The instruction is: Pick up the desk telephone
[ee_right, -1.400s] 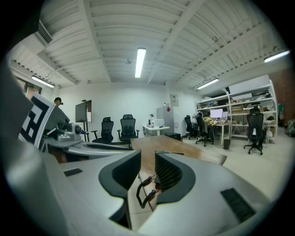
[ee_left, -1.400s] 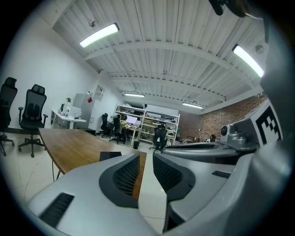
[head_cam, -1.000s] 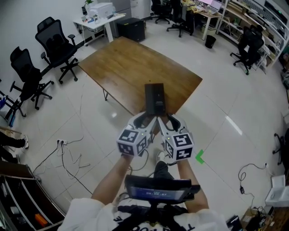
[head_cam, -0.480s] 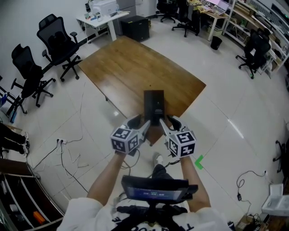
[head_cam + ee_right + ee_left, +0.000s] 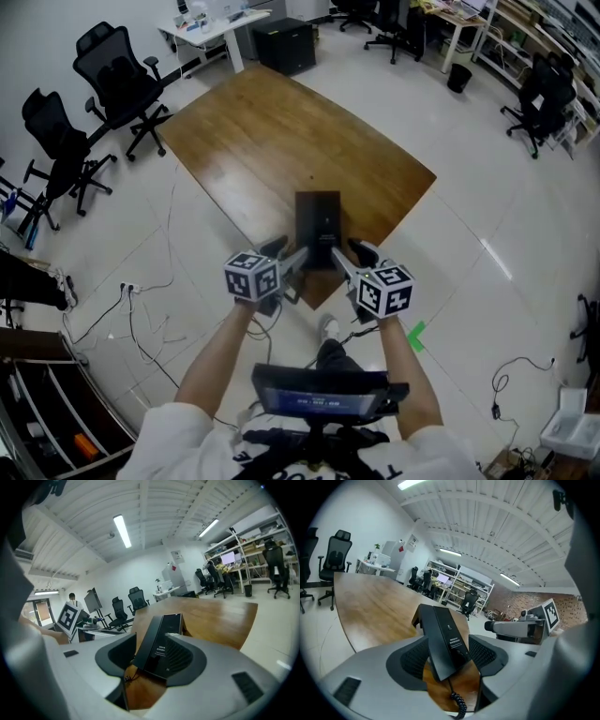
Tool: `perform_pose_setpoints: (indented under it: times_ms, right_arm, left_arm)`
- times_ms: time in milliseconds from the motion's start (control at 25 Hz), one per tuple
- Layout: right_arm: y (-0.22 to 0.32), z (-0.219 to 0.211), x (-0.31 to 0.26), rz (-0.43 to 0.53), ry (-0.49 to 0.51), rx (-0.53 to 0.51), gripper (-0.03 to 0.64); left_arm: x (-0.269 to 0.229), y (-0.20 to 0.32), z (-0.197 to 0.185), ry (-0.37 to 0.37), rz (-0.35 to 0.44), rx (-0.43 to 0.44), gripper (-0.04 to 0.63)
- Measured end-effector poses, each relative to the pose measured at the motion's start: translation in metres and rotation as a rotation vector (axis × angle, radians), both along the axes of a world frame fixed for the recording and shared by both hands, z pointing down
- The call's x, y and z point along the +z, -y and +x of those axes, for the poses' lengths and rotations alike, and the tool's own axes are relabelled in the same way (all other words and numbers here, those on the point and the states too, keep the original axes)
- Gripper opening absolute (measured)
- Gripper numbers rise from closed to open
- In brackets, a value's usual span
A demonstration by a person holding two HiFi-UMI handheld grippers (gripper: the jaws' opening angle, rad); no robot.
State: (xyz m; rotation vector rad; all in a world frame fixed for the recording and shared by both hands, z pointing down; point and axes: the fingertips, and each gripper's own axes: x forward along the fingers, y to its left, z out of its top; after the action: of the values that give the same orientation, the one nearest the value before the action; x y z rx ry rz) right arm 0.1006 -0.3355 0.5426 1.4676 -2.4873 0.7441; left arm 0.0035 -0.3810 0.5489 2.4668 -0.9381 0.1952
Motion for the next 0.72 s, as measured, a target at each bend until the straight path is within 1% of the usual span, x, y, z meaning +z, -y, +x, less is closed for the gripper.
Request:
perform_pose_setpoints:
  times_ms: [120,160,200,240,320,360,400,440,520,600,680,720]
  right_arm:
    - [0.011,0.004,0.012,-0.033,0.045,-0.021,0.196]
    - [0.014,0.005,0.015,-0.050,0.066,-0.036,0.201]
    - [0.018,0.005,0.019,-0.069,0.088,-0.053,0.235]
    - [0.022,0.005,0.024,-0.088,0.108,-0.068,0.253]
    - [0.030,0.007,0.035,-0.123,0.136,-0.085,0.253]
    - [0.035,0.009,0.039,-0.137,0.148,-0.090,0.253]
    - [0.039,0.010,0.043,-0.149,0.161,-0.093,0.253]
    - [0.044,0.011,0.045,-0.159,0.176,-0.098,0.253]
    - [0.051,0.012,0.049,-0.179,0.194,-0.110,0.253]
    - [0.053,0.014,0.060,-0.204,0.184,-0.131,0.285]
    - [0.057,0.013,0.067,-0.220,0.186,-0.160,0.287]
    - [0.059,0.012,0.067,-0.228,0.205,-0.175,0.287]
  left_arm:
    - [0.017,0.012,-0.001,-0.002,-0.041,-0.008,0.267]
    - [0.022,0.016,-0.001,-0.020,-0.066,-0.006,0.267]
    - [0.026,0.020,0.000,-0.045,-0.094,-0.002,0.267]
    - [0.031,0.025,0.000,-0.074,-0.123,0.000,0.267]
    - [0.039,0.034,0.002,-0.123,-0.174,0.005,0.268]
    - [0.043,0.037,0.003,-0.138,-0.194,0.014,0.288]
    - [0.046,0.039,0.005,-0.145,-0.211,0.025,0.326]
    - [0.048,0.041,0.007,-0.144,-0.227,0.037,0.331]
    - [0.053,0.046,0.009,-0.133,-0.253,0.049,0.331]
    - [0.060,0.050,0.009,-0.127,-0.273,0.047,0.331]
    - [0.064,0.052,0.010,-0.139,-0.288,0.051,0.331]
    - [0.067,0.053,0.011,-0.151,-0.295,0.057,0.331]
